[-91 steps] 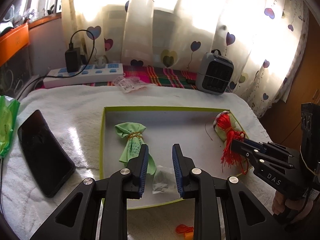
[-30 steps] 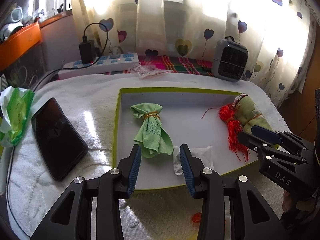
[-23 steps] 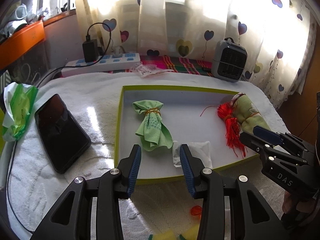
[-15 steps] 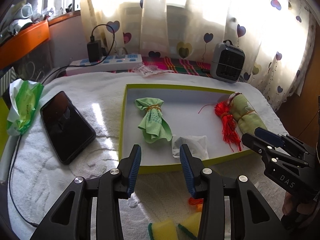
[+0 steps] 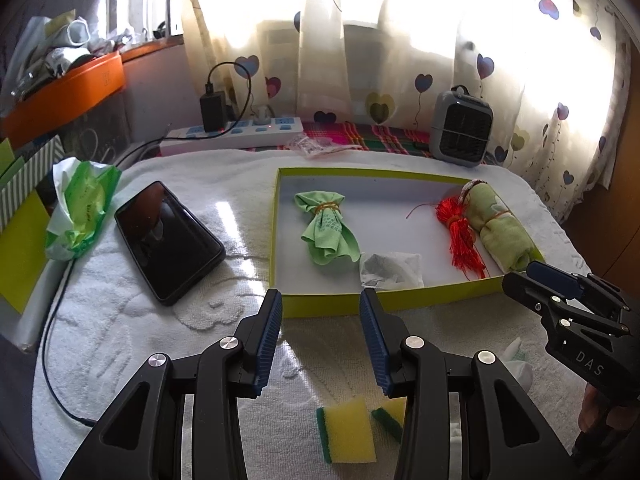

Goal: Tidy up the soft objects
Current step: 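Move both grippers toward the yellow sponges and white sock bundles on the bed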

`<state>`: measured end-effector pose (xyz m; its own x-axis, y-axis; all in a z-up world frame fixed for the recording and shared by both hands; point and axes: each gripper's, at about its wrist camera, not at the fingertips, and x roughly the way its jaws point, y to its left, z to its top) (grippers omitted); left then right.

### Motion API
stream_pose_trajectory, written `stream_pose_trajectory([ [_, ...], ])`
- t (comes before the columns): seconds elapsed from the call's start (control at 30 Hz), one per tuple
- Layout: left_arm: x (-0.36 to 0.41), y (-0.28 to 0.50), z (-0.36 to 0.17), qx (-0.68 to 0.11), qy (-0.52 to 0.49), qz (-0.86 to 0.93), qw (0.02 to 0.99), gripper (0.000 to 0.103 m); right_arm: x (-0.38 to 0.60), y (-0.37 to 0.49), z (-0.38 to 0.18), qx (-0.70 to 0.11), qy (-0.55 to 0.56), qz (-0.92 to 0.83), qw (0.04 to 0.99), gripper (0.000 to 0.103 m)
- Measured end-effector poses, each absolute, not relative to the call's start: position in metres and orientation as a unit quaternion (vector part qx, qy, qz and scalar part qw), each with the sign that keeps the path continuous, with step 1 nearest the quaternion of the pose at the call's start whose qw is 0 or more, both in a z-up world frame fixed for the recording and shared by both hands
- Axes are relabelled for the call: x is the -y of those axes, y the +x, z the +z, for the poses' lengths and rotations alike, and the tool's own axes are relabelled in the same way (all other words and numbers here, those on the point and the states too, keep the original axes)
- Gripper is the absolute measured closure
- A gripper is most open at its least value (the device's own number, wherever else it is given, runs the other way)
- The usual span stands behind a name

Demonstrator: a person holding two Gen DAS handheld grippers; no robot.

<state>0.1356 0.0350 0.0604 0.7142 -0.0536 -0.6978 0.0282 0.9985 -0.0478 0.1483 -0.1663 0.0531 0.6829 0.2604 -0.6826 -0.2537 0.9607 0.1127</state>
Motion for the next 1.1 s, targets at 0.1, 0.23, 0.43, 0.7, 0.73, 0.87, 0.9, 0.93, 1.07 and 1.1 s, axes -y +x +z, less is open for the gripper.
stream_pose_trajectory([
  [0.1, -0.036, 0.130, 0.063, -0.373, -0.015, -0.011, 0.928, 0.064, 0.167, 0.143, 0.054, -0.371, 0.007, 0.141, 0.918, 0.060],
  [0.23, -0.034, 0.123, 0.059, -0.379, 0.000, -0.001, 0.925, 0.064, 0.168, 0.137, 0.054, -0.370, 0.009, 0.138, 0.919, 0.060],
  [0.43, -0.031, 0.113, 0.051, -0.393, -0.011, -0.020, 0.919, 0.064, 0.169, 0.127, 0.056, -0.366, 0.011, 0.139, 0.920, 0.060],
  [0.7, -0.038, 0.097, 0.051, -0.382, -0.026, -0.009, 0.924, 0.064, 0.171, 0.114, 0.055, -0.365, 0.016, 0.139, 0.920, 0.060],
  [0.73, -0.039, 0.096, 0.051, -0.383, -0.028, -0.012, 0.923, 0.064, 0.171, 0.113, 0.055, -0.366, 0.017, 0.139, 0.920, 0.060],
  [0.87, -0.041, 0.093, 0.048, -0.390, -0.023, -0.004, 0.921, 0.064, 0.171, 0.107, 0.055, -0.366, 0.017, 0.139, 0.920, 0.060],
  [0.9, -0.041, 0.092, 0.047, -0.390, -0.021, -0.002, 0.921, 0.064, 0.171, 0.107, 0.055, -0.366, 0.018, 0.139, 0.920, 0.060],
  [0.93, -0.042, 0.090, 0.047, -0.391, -0.022, -0.001, 0.920, 0.064, 0.171, 0.106, 0.055, -0.366, 0.019, 0.140, 0.920, 0.060],
  [1.07, -0.045, 0.086, 0.045, -0.393, -0.032, -0.007, 0.919, 0.064, 0.171, 0.094, 0.053, -0.367, 0.021, 0.142, 0.919, 0.060],
  [1.1, -0.046, 0.084, 0.045, -0.394, -0.031, -0.007, 0.919, 0.064, 0.171, 0.091, 0.053, -0.368, 0.022, 0.145, 0.918, 0.060],
])
